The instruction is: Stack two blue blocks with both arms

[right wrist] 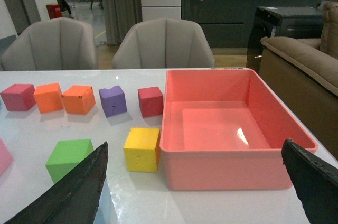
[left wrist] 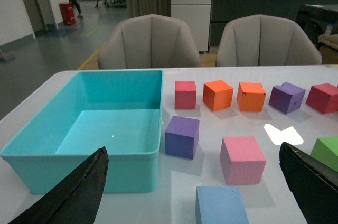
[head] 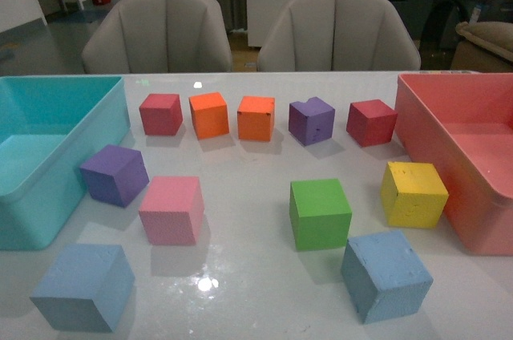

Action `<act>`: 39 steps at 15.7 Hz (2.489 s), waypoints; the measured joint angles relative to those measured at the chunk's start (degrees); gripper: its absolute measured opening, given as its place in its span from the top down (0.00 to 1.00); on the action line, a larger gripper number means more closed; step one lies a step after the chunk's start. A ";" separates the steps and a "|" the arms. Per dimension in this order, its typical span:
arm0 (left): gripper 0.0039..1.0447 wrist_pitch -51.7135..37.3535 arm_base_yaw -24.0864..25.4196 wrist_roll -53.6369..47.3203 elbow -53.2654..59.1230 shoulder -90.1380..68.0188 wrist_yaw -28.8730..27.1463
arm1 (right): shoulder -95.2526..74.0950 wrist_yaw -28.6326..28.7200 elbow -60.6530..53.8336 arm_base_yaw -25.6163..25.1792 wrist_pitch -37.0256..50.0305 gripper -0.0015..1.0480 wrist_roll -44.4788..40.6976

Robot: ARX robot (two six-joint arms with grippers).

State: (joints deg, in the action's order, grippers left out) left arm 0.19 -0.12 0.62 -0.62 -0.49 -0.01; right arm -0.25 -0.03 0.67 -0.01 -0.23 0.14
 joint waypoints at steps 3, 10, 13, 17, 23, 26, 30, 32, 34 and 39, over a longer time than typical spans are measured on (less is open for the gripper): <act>0.06 0.00 0.00 0.00 0.00 0.00 0.00 | 0.00 0.00 0.00 0.00 0.00 0.06 0.00; 0.06 0.00 0.00 0.00 0.00 0.00 0.00 | 0.00 0.00 0.00 0.00 0.00 0.06 0.00; 0.06 0.00 0.00 0.00 0.00 0.00 0.00 | 0.00 0.00 0.00 0.00 0.00 0.06 0.00; 0.06 0.00 0.00 0.00 0.00 0.00 0.00 | 0.00 0.00 0.00 0.00 0.00 0.06 0.00; 0.06 0.00 0.00 0.00 0.00 0.00 0.00 | 0.00 0.00 0.00 0.00 0.00 0.06 0.00; 0.06 0.00 0.00 0.00 0.00 0.00 0.00 | 0.00 0.00 0.00 0.00 0.00 0.06 0.00; 0.06 0.00 0.00 0.00 0.00 0.00 0.02 | -23.17 -10.40 8.17 2.19 14.95 0.06 -0.90; 0.06 -0.02 0.00 0.00 0.00 0.00 0.00 | -41.92 -8.85 18.56 6.32 24.30 0.06 -1.01; 0.06 -0.02 0.00 0.00 0.00 0.00 0.00 | -61.61 -7.28 29.48 9.68 20.79 0.06 1.66; 0.06 -0.02 0.00 0.00 0.00 0.00 0.00 | -89.94 -4.96 39.91 18.23 11.28 0.06 6.64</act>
State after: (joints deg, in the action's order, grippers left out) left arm 0.16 -0.12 0.62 -0.62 -0.49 -0.01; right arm -90.19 -4.99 40.58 18.22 11.05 6.79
